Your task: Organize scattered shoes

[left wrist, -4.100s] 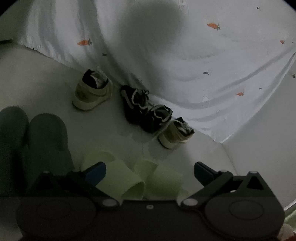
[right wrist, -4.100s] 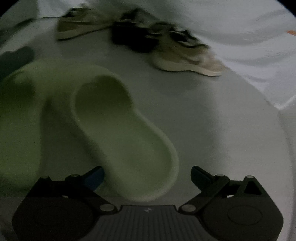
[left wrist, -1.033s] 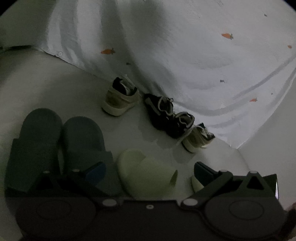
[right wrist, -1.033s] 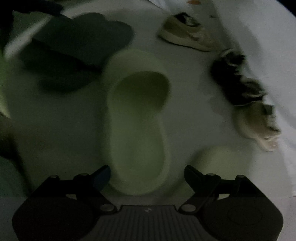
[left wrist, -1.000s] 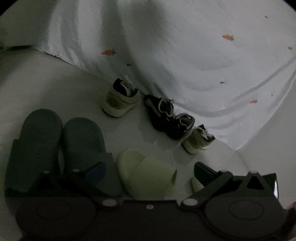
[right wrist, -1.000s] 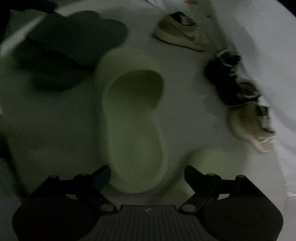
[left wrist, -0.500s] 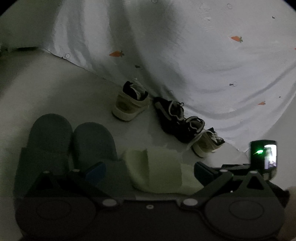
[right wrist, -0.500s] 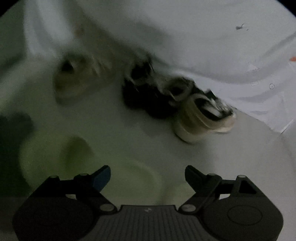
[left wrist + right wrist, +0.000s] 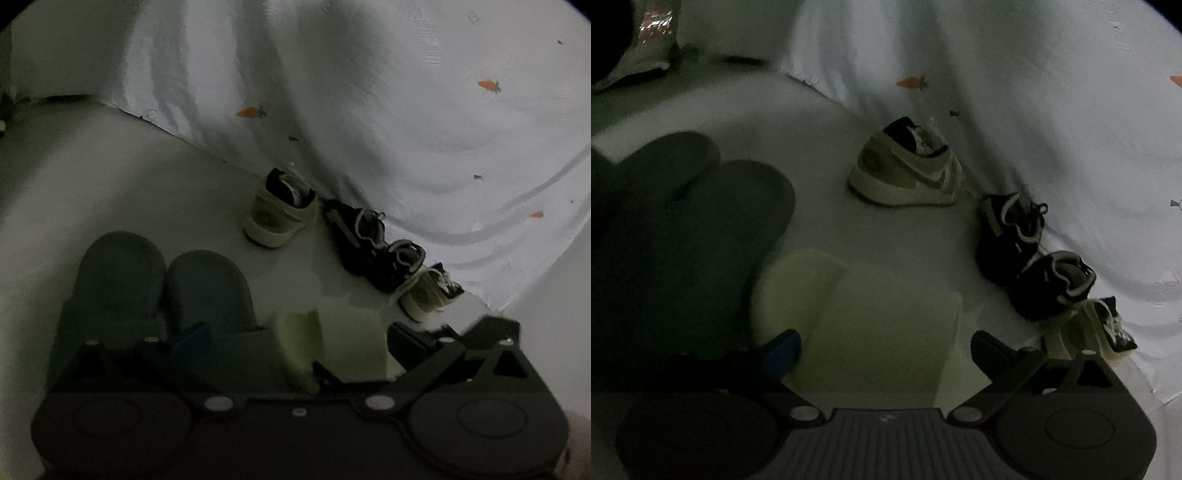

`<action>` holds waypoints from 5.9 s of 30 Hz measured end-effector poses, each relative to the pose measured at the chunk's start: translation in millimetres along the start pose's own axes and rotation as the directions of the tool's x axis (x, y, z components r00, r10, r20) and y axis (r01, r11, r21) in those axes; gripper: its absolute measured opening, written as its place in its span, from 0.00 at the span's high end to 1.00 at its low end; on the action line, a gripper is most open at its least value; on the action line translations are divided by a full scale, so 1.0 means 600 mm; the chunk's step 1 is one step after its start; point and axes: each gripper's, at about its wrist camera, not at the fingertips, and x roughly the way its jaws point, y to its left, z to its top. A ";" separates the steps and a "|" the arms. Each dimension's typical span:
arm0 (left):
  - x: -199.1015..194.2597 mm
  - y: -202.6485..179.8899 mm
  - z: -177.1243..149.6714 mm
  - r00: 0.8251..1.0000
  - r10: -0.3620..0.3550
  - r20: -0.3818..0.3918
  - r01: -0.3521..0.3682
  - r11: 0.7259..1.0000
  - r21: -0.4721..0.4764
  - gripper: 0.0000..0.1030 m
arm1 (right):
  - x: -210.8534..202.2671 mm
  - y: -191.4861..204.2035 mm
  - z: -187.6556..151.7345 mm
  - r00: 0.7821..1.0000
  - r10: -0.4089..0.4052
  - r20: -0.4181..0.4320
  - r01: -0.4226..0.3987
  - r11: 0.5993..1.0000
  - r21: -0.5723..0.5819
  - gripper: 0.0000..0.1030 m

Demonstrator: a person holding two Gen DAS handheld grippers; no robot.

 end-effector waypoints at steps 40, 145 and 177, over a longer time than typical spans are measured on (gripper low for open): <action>-0.012 -0.009 -0.032 0.998 -0.045 -0.048 0.045 0.999 0.005 0.00 | 0.013 -0.149 -0.047 0.941 0.238 -0.241 -0.001 0.713 0.701 0.04; 0.029 -0.267 -0.107 0.981 -0.115 -0.153 0.148 0.963 0.225 0.00 | -0.191 -0.347 -0.328 0.991 -0.105 0.086 0.081 0.966 0.246 0.02; -0.032 -0.095 -0.068 0.990 -0.052 -0.129 0.066 0.992 0.106 0.00 | -0.064 -0.203 -0.203 0.972 0.165 -0.167 -0.036 0.807 0.590 0.03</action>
